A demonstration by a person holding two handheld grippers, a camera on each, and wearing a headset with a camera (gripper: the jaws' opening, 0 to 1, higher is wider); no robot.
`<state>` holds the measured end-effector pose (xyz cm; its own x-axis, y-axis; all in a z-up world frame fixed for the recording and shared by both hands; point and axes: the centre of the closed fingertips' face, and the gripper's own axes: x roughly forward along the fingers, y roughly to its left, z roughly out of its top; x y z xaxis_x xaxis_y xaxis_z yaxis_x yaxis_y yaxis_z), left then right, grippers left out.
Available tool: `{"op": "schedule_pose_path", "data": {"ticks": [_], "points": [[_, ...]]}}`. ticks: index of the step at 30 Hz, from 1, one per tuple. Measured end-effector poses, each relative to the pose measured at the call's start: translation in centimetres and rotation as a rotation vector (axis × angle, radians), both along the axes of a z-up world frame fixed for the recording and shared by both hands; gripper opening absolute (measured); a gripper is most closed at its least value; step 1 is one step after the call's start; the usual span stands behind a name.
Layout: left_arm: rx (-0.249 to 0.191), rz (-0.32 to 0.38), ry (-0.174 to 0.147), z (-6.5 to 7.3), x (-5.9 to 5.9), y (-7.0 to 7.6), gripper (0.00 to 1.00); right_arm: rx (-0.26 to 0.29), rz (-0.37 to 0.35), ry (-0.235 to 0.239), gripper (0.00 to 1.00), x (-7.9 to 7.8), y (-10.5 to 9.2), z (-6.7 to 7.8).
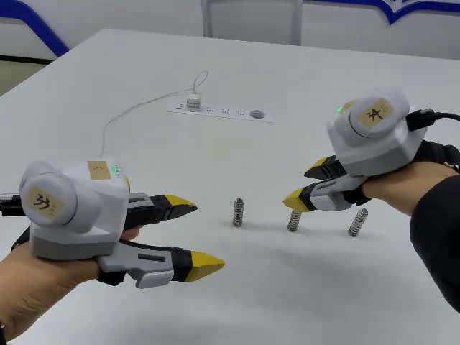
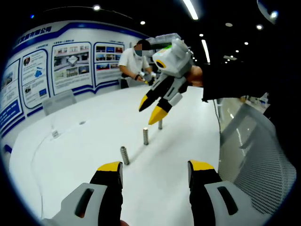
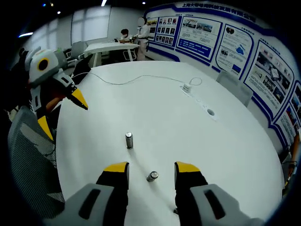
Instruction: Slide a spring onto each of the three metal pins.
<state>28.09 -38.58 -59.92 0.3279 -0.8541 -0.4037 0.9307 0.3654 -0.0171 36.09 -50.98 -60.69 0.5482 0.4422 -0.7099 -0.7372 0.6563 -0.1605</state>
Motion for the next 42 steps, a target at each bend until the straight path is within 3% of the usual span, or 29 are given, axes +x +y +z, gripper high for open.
{"op": "schedule_pose_path", "data": {"ticks": [16,28,35,42], "points": [[0.006,0.001,0.013,-0.3,-0.2,0.2,0.61,0.091,-0.07,-0.067,0.52,-2.4,-4.2,1.5],[-0.001,0.015,0.024,-0.5,-1.1,0.6,0.64,0.163,-0.133,-0.088,0.58,-4.9,-7.1,1.1],[-0.011,0.035,0.024,-0.4,-1.3,0.8,0.65,0.189,-0.146,-0.104,0.61,-6.4,-7.8,0.7],[-0.015,0.047,0.039,-1.0,-1.8,0.9,0.66,0.214,-0.166,-0.096,0.65,-8.3,-8.8,-0.7]]}}
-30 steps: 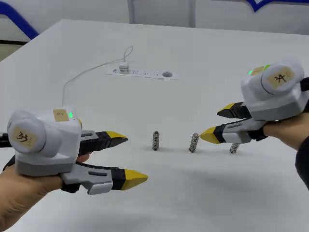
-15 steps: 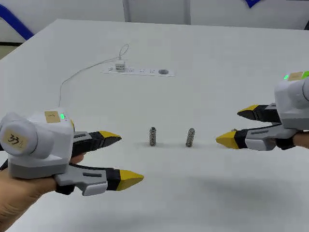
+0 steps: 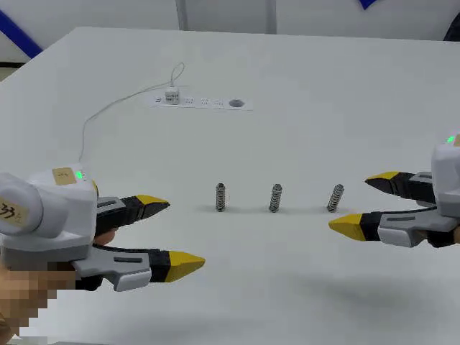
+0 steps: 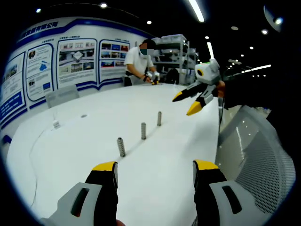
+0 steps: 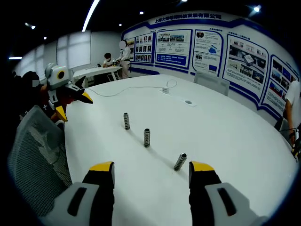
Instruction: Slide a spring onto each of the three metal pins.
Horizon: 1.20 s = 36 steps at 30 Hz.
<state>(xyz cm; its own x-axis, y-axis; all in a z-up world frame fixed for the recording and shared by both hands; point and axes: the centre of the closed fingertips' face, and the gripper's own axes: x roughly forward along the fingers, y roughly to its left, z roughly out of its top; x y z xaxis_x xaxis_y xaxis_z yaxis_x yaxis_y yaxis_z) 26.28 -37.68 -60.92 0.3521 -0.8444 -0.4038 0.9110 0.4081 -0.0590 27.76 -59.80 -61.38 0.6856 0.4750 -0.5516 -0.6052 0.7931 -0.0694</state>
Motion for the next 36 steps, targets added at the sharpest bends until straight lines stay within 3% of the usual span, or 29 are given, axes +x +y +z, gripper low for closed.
{"op": "schedule_pose_path", "data": {"ticks": [11,18,36], "points": [[-0.014,0.015,0.011,-0.3,-0.2,-1.0,0.67,0.027,-0.01,-0.047,0.67,-1.7,-1.4,0.7],[-0.01,0.035,0.017,-0.6,-0.4,-0.8,0.67,0.056,-0.029,-0.054,0.68,-2.5,-2.0,0.2],[0.003,0.076,0.022,-0.9,-0.3,-0.3,0.67,0.082,-0.022,-0.08,0.69,-2.4,-1.8,0.5]]}}
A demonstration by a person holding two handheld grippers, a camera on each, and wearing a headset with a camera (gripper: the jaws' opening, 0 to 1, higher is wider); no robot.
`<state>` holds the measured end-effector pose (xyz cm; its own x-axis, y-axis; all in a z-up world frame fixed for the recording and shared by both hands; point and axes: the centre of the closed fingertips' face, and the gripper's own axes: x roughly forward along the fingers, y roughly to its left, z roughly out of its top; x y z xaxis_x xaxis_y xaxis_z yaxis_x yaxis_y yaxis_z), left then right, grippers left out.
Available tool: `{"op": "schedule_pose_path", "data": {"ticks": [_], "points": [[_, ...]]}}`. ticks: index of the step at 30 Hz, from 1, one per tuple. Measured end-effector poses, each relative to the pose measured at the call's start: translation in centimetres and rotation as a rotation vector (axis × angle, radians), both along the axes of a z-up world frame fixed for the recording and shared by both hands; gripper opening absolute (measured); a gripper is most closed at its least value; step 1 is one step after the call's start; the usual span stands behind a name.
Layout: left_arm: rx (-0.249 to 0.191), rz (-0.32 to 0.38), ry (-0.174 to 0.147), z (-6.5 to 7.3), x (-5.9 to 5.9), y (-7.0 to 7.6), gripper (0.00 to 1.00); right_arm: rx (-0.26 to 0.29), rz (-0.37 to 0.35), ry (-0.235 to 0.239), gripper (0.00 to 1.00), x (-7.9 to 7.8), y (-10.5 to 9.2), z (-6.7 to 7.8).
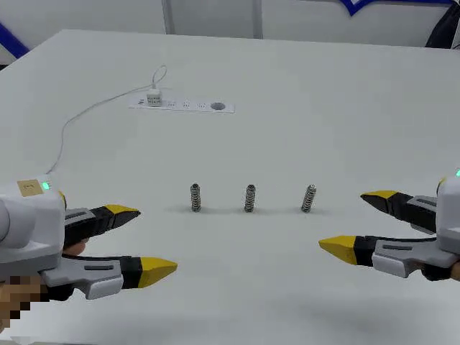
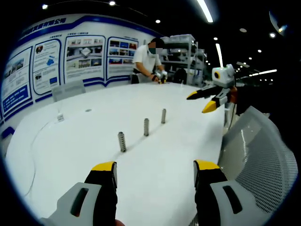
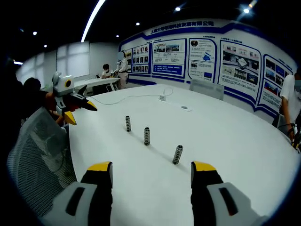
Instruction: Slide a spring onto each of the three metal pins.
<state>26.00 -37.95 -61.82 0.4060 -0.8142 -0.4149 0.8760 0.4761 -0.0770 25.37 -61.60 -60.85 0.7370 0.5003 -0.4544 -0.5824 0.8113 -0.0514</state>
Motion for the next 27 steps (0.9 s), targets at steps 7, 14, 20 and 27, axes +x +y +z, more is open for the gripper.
{"op": "schedule_pose_path", "data": {"ticks": [7,14,20,27], "points": [[0.008,-0.004,0.006,-0.25,-0.07,-0.07,0.67,0.012,-0.01,-0.009,0.69,-0.14,-0.06,0.22],[0.008,-0.01,0.014,-0.36,-0.21,-0.16,0.67,0.017,-0.023,-0.007,0.69,-0.28,-0.09,-0.09],[0.011,-0.019,0.016,-0.43,-0.32,-0.31,0.67,0.026,-0.028,-0.014,0.69,-0.11,0.16,0.08],[0.014,-0.026,0.017,-0.46,-0.4,-0.38,0.67,0.028,-0.026,-0.017,0.68,0.19,0.55,0.07]]}}
